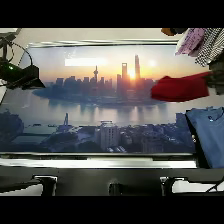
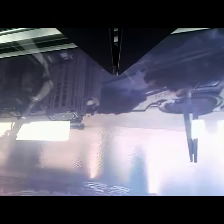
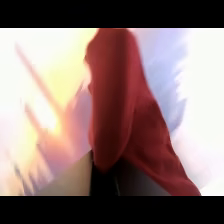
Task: Fold the clothes and pants, and hang the long-sleeved shirts on hangers.
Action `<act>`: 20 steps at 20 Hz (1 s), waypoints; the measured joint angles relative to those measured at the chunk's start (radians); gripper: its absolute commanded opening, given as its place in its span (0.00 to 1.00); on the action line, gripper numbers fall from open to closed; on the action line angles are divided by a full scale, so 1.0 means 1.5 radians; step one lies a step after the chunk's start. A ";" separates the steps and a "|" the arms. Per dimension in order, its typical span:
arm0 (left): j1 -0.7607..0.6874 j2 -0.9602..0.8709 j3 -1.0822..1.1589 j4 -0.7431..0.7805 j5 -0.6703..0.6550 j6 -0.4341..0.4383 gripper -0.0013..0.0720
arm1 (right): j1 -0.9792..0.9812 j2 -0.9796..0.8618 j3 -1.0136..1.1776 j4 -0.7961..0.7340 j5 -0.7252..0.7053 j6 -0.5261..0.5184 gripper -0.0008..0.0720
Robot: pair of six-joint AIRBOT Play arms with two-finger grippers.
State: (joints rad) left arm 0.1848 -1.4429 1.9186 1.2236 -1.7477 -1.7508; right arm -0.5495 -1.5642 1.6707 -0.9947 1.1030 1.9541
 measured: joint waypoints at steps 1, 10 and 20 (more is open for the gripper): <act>0.000 0.000 0.000 0.000 0.000 0.000 0.04 | -0.019 0.011 0.004 -0.024 0.003 0.033 0.04; 0.000 0.000 0.000 0.000 0.000 0.000 0.04 | -0.077 0.109 0.011 -0.231 0.079 0.278 0.04; 0.001 0.000 0.000 0.000 -0.019 0.028 0.04 | -0.080 0.176 0.012 -0.377 0.253 0.367 0.05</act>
State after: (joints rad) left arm 0.1867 -1.4429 1.9186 1.2240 -1.7763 -1.7088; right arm -0.6701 -1.2999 1.6882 -1.5600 1.4818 2.5046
